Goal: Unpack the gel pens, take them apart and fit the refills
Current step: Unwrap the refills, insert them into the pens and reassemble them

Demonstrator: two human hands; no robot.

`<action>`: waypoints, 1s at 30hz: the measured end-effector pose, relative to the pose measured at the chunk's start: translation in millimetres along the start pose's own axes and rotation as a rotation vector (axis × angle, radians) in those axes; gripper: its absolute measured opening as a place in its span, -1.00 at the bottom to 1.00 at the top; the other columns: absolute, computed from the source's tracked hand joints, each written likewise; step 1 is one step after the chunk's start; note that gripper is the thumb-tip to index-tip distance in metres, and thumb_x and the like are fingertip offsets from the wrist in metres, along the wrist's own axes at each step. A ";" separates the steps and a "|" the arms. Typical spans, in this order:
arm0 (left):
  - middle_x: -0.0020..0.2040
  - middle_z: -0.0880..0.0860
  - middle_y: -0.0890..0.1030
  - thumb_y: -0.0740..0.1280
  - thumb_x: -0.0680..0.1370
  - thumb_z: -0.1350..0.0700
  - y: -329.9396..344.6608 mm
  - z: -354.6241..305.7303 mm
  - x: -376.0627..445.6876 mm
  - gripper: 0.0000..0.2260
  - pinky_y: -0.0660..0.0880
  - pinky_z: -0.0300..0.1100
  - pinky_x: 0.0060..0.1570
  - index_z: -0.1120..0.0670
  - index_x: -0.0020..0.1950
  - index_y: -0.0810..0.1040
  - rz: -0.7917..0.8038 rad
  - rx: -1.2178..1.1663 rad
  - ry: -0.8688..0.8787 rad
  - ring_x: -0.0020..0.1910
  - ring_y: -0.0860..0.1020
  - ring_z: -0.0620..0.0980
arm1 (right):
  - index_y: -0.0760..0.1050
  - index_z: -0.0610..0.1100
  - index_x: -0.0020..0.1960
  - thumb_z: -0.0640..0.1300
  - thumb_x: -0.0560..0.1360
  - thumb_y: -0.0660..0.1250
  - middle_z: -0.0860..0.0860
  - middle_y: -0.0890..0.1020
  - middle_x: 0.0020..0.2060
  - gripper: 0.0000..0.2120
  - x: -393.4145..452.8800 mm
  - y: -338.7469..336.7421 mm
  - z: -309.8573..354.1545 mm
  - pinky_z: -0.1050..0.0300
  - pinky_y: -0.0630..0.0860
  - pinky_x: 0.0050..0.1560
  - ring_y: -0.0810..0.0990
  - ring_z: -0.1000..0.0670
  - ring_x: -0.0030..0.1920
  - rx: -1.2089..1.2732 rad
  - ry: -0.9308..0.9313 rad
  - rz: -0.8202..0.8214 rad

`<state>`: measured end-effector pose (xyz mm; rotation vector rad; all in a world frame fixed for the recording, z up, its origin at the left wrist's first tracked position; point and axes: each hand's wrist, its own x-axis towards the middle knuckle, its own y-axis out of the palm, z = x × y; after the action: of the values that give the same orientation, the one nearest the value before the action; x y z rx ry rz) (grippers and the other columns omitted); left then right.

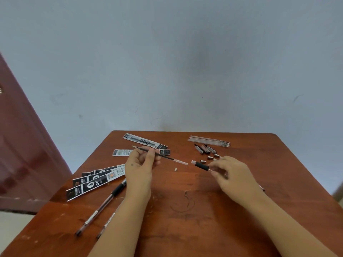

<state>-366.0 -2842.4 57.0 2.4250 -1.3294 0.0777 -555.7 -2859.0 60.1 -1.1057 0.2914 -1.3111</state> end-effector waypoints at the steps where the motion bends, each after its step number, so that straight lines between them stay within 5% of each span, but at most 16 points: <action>1: -0.51 -0.10 0.58 0.21 0.53 0.31 -0.2 0.2 0.2 -0.83 0.51 -0.43 -0.37 0.12 -0.22 0.47 -0.007 -0.016 -0.008 -0.50 0.51 -0.23 | 0.55 -0.09 0.08 -0.18 0.47 0.27 0.11 0.43 -0.19 -0.79 0.1 0.0 0.1 0.24 0.36 -0.01 0.39 0.13 -0.13 0.000 0.003 -0.003; 11: -0.51 -0.10 0.58 0.22 0.52 0.29 0.1 1.4 -0.9 -0.83 0.51 -0.44 -0.38 0.12 -0.24 0.48 -0.009 -0.050 -0.046 -0.49 0.52 -0.24 | 0.60 -0.12 0.01 -0.24 0.44 0.31 0.08 0.49 -0.20 -0.82 -1.2 2.6 1.3 0.53 0.29 -0.19 0.43 0.12 -0.16 0.051 -0.034 -0.016; 23: -0.51 -0.10 0.58 0.23 0.52 0.29 -1.6 -1.6 -0.1 -0.84 0.51 -0.44 -0.38 0.11 -0.23 0.50 -0.005 -0.080 -0.073 -0.49 0.52 -0.23 | 0.58 -0.13 0.06 -0.24 0.44 0.30 0.08 0.49 -0.16 -0.79 -1.0 3.3 1.9 0.54 0.26 -0.16 0.44 0.12 -0.09 0.057 -0.063 -0.036; 30: -0.47 -0.05 0.62 0.24 0.49 0.34 5.3 -4.4 -10.2 -0.84 0.52 -0.40 -0.40 0.13 -0.23 0.51 0.224 -0.033 -0.173 -0.45 0.57 -0.22 | 0.61 -0.11 -0.01 -0.25 0.41 0.35 0.15 0.49 -0.20 -0.82 -3.3 7.2 4.4 0.46 0.33 -0.10 0.45 0.23 -0.18 0.116 -0.108 -0.040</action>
<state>-375.5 -2835.3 60.5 2.2893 -1.6613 -0.0967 -549.1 -2855.0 55.4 -1.0849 0.1123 -1.2822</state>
